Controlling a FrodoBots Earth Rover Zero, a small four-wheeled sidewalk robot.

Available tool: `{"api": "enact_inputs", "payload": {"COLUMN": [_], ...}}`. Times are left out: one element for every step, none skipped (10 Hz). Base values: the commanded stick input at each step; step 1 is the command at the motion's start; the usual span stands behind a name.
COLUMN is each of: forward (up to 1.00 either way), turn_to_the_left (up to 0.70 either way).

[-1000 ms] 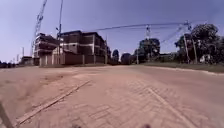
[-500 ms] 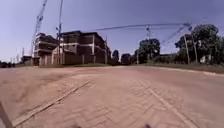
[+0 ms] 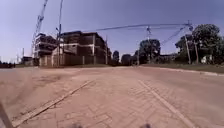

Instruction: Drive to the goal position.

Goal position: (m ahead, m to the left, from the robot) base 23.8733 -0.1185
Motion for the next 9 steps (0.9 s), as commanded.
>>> {"api": "enact_inputs", "payload": {"forward": [0.3, 0.3, 0.3, 0.3, 0.3, 0.3, 0.3, 0.3, 0.3], "turn_to_the_left": [0.0, 0.0, 0.0, 0.0, 0.0, 0.0, 0.0, 0.0, 0.0]}}
